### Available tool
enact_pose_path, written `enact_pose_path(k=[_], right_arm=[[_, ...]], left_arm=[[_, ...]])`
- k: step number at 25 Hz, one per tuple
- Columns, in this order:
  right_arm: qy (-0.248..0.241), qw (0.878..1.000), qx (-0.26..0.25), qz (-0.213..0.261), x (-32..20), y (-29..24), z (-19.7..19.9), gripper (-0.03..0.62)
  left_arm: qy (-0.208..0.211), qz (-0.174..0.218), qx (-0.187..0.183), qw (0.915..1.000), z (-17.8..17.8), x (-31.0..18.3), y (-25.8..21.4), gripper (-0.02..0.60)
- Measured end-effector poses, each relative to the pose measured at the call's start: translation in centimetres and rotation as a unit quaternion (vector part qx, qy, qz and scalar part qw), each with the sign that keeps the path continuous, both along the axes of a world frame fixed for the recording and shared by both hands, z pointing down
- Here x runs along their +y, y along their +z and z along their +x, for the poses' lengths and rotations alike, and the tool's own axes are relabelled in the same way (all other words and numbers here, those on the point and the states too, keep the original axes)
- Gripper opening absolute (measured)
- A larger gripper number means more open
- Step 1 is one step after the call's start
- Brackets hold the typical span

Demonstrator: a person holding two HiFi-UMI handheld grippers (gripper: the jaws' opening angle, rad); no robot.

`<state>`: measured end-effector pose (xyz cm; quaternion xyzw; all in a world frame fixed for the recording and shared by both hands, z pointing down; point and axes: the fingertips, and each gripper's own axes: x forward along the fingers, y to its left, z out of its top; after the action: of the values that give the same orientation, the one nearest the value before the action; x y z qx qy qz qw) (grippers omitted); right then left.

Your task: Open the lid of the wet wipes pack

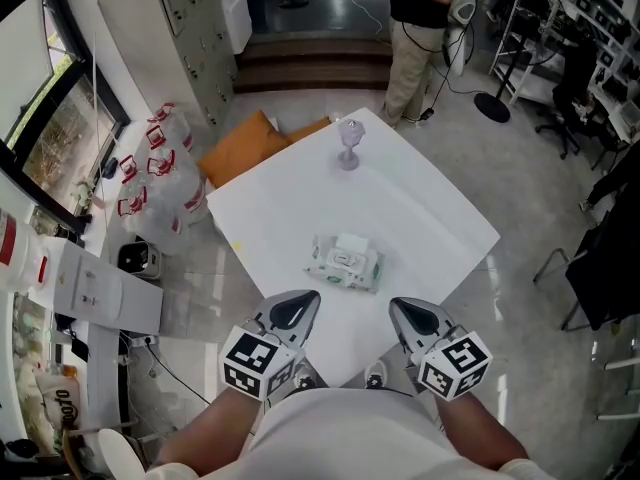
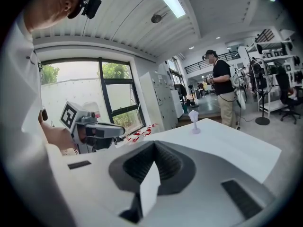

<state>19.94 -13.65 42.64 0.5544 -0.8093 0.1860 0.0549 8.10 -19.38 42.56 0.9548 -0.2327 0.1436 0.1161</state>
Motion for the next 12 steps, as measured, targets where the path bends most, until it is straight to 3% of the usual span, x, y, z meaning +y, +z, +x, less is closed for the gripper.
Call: enact_pose_path(k=[12], right_arm=[[-0.001,1.0,-0.003,0.007,0.19,-0.19,-0.01,0.005]], left_arm=[[-0.005,0.007,-0.001,1.0,0.13,0.56,-0.45,0.009]])
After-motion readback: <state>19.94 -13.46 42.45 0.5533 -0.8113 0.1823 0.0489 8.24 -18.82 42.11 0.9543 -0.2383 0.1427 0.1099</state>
